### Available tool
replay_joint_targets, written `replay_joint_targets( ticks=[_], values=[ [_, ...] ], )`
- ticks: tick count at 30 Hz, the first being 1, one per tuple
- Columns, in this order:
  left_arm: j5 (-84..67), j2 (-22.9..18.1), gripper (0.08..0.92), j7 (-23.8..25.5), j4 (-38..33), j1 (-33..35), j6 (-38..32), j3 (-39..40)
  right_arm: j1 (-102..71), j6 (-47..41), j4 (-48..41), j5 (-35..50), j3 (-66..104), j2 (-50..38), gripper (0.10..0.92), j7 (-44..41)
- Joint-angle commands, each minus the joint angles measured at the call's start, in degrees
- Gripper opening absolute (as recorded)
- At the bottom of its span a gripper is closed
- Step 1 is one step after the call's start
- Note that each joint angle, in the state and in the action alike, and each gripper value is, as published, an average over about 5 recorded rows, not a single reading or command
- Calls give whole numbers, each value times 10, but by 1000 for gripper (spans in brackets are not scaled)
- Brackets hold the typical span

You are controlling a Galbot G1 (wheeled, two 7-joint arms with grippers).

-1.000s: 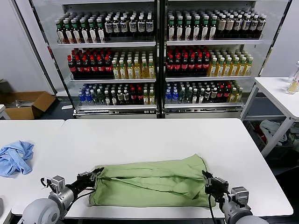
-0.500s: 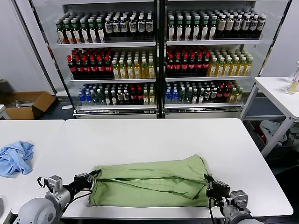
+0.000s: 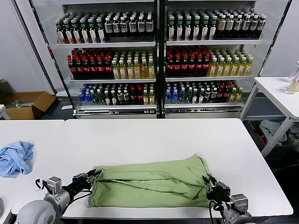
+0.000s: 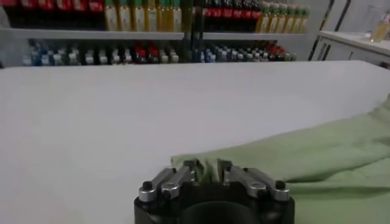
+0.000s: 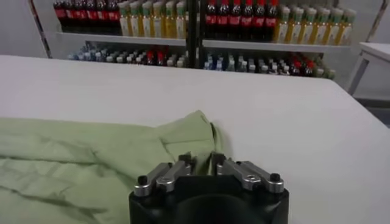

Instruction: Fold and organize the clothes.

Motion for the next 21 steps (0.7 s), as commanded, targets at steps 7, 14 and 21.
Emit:
replay_joint_targets(
  ticks=[7,14,21],
  values=[
    [-5,-97,612,-335,-94,40,-2,50,-12,6,39,-8,16,-2,640,0],
    [34,-126,792,-322,-92,61,23,71,-9,9,36,-10,14,-1,807,1],
    [34,-136,822,-317,-74,54,24,73,1,6,33,-11,-2,0,823,4]
  ],
)
